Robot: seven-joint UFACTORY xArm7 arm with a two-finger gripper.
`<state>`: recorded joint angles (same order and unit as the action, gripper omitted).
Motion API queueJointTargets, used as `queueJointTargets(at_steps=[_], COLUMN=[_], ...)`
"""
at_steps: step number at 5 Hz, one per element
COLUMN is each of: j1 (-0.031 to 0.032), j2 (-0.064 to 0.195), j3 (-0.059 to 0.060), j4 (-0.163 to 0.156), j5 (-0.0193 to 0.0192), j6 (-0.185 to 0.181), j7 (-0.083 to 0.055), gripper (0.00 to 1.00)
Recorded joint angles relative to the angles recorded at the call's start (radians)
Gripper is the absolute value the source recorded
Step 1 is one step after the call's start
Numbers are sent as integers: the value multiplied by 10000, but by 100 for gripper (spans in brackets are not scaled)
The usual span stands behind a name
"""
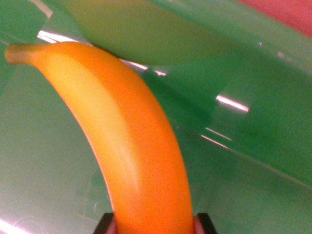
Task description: Pick fruit
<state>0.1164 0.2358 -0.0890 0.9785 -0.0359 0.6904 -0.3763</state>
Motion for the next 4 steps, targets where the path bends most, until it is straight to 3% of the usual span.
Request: queueJointTargets(at_steps=[1,2,3,4], j1=[5,5,10,10], j2=[-210,-210,-422,-422], j3=[0,0,1,1], j4=[215,215,432,432], j5=[-11,-11,-22,-22], j6=[424,424,853,853], j7=[-5,-5,-9,-9], gripper=[100,100,100,100])
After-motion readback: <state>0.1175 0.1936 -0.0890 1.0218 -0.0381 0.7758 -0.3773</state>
